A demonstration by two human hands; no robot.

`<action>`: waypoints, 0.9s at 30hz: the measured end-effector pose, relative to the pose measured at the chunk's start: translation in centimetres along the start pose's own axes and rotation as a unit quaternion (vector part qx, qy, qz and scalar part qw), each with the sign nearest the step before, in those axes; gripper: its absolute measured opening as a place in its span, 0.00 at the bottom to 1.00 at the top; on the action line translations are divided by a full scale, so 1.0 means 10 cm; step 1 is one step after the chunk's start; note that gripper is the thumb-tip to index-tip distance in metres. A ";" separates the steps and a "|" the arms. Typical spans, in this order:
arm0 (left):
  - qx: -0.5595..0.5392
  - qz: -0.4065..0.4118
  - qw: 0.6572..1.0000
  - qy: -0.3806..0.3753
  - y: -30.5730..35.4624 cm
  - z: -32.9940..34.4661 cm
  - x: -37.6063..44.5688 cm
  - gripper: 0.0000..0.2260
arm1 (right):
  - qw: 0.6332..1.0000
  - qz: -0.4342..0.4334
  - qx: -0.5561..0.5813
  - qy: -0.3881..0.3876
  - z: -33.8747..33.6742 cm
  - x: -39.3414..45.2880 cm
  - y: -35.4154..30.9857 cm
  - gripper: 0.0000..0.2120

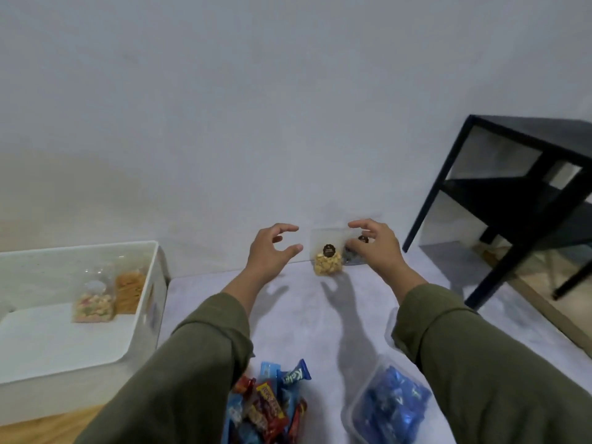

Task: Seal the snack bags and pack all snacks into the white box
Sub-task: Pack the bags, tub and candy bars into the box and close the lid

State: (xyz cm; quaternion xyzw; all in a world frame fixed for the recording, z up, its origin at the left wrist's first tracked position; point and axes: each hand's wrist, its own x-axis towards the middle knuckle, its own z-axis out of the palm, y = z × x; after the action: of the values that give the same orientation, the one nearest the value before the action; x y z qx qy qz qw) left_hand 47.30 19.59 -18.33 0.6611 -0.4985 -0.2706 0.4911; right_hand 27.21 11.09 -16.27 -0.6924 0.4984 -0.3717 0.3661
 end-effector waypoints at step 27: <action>0.045 -0.124 0.983 0.126 -1.09 2.17 1.28 0.22 | 0.988 -0.020 -0.035 -0.146 -0.27 1.95 2.19 0.17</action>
State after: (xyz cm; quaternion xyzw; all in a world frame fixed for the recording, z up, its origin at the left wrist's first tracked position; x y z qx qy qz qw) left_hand 37.70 -0.26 -34.71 0.7683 -0.3584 -0.2210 0.4821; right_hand 20.10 -13.20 -31.33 -0.7616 0.4384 -0.2558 0.4030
